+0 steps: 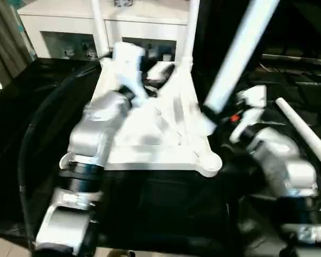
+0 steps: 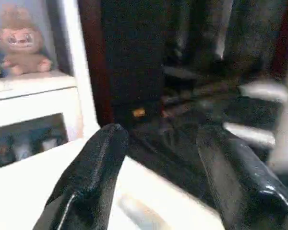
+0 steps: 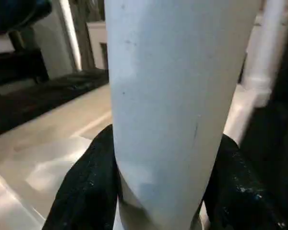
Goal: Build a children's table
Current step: Pick table leg, then insert table leg to table base
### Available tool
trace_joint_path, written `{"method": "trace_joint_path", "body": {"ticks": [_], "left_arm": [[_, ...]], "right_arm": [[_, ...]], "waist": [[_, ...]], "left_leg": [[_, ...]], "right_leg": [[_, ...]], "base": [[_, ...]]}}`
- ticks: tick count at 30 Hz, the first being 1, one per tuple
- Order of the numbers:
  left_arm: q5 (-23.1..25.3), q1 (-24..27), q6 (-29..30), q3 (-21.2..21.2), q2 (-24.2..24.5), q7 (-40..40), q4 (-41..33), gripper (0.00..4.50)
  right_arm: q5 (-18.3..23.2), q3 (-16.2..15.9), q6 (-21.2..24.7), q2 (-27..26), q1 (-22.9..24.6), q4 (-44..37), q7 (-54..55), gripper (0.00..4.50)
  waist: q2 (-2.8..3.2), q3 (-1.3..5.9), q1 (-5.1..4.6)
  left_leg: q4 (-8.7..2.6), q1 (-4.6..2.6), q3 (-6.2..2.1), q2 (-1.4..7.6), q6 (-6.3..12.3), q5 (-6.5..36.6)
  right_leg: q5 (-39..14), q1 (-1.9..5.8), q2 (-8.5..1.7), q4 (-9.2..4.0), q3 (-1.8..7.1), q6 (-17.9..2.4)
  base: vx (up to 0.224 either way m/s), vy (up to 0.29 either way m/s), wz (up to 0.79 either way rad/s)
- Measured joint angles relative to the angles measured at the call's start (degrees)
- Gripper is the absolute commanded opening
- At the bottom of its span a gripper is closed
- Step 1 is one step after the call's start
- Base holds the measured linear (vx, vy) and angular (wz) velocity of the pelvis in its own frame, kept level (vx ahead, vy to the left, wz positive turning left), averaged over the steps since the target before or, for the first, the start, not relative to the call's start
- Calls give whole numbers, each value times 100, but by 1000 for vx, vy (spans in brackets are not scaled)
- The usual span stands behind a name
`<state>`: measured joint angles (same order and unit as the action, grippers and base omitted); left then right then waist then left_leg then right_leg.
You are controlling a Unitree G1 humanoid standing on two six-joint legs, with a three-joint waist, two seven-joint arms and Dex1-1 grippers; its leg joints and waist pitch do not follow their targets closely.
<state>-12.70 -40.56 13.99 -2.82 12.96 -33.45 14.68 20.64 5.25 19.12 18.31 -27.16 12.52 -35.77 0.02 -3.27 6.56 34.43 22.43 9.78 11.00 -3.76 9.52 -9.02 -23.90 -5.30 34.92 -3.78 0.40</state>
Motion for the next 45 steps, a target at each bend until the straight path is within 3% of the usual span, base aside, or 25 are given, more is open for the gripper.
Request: {"method": "trace_joint_path", "body": {"ticks": [3,8,12,21,22,25,42,45], "left_arm": [[118,253,-277,-415,164,-683,75,284],[303,724,-264,-1704,231,-1981,143,284],[579,683,-423,-2120,300,-2490,462,284],[929,409,-871,-2251,440,-2748,1307,236],[987,387,-931,-2255,462,-2745,1386,210],[1074,366,-1035,-2255,475,-2758,1610,189],[1206,296,-1166,-2250,463,-2888,2079,72],[1242,229,-1176,-2233,497,-2954,2154,29]], "right_arm": [[2,24,18,105,0,41,-130,188],[-9,-7,60,251,1,104,-373,188],[-10,-12,62,257,16,134,-398,188],[-11,-122,146,268,252,56,-478,188],[-11,-122,146,269,251,54,-478,188],[-12,-122,146,269,252,43,-477,188],[-12,-125,148,262,293,-62,-463,188],[-11,-125,148,252,293,-62,-466,188]], "waist": [[0,0,0],[2,1,-3],[32,1,-25],[67,6,-31],[69,7,-33],[75,8,-25],[112,5,-18],[114,6,-23]], "left_leg": [[0,2,2,0,0,0],[0,2,7,1,0,0],[-12,-21,10,1,0,0],[-23,-32,9,0,-1,0],[-23,-33,9,0,-1,0],[-23,-32,9,0,-1,0],[-23,-30,10,1,-2,0],[-23,-31,9,1,-2,0]], "right_leg": [[-2,-1,0,-1,2,1],[-4,-6,0,2,6,-1],[-1,2,0,5,7,-5],[-5,5,1,5,5,4],[-5,7,1,4,5,4],[-4,7,0,5,4,3],[7,7,0,3,5,-18],[7,7,0,3,5,-17]], "base": [[0,0,0],[0,0,0],[0,0,0],[0,0,0],[0,0,0],[0,0,0],[0,0,0],[0,0,0]]}}
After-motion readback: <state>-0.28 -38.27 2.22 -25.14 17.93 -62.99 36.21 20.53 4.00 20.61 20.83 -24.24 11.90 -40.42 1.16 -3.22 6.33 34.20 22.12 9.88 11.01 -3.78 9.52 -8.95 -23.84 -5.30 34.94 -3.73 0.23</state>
